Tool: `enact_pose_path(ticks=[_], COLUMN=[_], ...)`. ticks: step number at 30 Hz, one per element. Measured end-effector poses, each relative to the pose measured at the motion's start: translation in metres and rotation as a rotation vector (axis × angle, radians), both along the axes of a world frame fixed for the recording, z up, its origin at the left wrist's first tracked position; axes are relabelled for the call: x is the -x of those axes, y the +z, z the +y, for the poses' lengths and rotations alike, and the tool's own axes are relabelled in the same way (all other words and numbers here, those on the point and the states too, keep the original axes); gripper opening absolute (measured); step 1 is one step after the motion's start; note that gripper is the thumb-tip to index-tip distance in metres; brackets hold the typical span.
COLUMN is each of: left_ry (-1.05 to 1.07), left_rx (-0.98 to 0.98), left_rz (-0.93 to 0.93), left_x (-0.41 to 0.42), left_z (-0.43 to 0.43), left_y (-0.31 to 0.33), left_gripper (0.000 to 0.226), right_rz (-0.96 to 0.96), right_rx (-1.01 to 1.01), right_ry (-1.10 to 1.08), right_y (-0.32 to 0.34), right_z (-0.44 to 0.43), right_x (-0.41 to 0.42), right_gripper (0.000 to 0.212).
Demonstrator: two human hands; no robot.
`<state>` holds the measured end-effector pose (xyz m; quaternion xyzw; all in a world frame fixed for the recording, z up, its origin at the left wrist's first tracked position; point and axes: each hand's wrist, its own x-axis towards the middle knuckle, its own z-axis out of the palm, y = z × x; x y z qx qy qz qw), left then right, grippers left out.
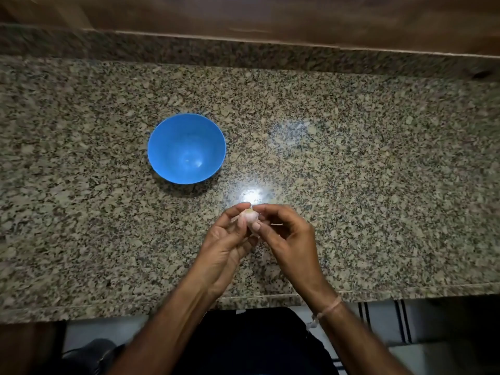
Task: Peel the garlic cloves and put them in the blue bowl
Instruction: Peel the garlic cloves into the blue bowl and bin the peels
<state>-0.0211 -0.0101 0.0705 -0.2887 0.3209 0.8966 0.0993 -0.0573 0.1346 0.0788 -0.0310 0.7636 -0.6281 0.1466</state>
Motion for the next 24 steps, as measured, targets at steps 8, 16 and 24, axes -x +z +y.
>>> enact_pose_path(ticks=[8,16,24], left_ry=[0.095,0.162,0.178], left_rx=[0.242,0.196,0.345], left_rz=[0.015,-0.043,0.027], left_x=[0.018,0.024,0.031], left_z=[0.014,0.024,0.037], left_y=[0.02,0.026,0.025], left_gripper=[0.029,0.045,0.05], right_rz=[0.026,-0.075,-0.16], right_rx=[0.109,0.226,0.277], right_ry=[0.086,0.142,0.083], right_y=[0.011,0.011,0.009], right_z=[0.013,0.02,0.022], right_x=[0.03,0.046,0.052], right_gripper=[0.023,0.018,0.015])
